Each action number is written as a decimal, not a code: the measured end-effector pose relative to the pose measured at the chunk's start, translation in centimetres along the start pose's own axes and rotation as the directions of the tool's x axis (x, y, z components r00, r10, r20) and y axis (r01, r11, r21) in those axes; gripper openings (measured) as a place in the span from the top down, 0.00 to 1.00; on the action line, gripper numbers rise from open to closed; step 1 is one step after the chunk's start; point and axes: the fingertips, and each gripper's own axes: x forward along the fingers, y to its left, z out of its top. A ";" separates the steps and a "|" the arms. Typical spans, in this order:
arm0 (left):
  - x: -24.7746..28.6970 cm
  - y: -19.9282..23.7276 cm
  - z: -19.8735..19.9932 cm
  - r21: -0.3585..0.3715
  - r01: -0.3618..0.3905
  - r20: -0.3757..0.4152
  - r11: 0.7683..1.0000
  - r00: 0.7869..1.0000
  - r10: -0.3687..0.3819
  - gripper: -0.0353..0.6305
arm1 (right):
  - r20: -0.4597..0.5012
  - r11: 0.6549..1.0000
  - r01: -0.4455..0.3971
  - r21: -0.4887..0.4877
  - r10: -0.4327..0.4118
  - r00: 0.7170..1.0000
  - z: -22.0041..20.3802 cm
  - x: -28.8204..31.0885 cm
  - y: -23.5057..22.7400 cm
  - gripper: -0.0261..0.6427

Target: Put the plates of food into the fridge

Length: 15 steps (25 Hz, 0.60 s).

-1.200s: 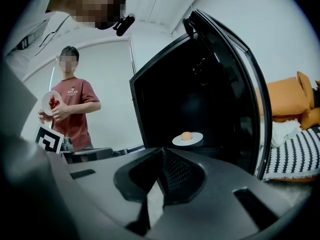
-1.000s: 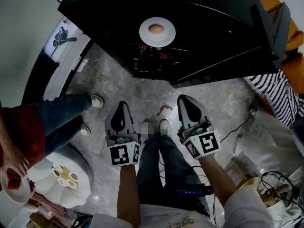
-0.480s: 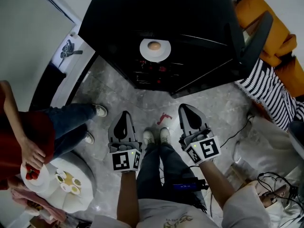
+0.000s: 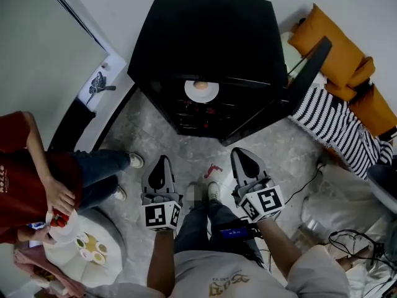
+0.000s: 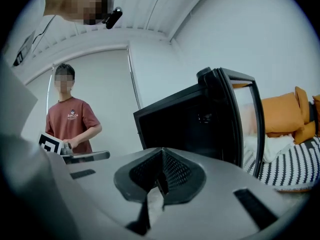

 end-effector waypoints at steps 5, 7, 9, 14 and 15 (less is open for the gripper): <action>-1.1 -0.7 1.8 0.003 0.015 0.011 1.000 1.000 -0.016 0.94 | 0.017 1.000 0.022 -0.008 -0.022 1.000 2.2 -0.8 0.4 0.94; -1.5 -0.8 2.4 0.002 0.010 0.014 1.000 1.000 -0.010 0.94 | 0.021 1.000 0.013 -0.009 -0.013 1.000 2.9 -0.8 0.8 0.94; -1.9 -0.9 2.9 -0.007 0.002 0.016 1.000 1.000 -0.002 0.94 | 0.022 1.000 0.001 -0.018 -0.001 1.000 3.4 -1.2 1.5 0.94; -2.5 -1.1 5.2 -0.003 0.003 0.034 1.000 0.999 -0.003 0.94 | 0.025 1.000 0.008 -0.021 -0.007 1.000 4.5 -2.2 2.8 0.94; -2.7 -1.1 5.6 0.001 0.005 0.035 1.000 0.999 -0.005 0.94 | 0.026 1.000 0.013 -0.018 -0.012 1.000 4.7 -2.5 3.0 0.94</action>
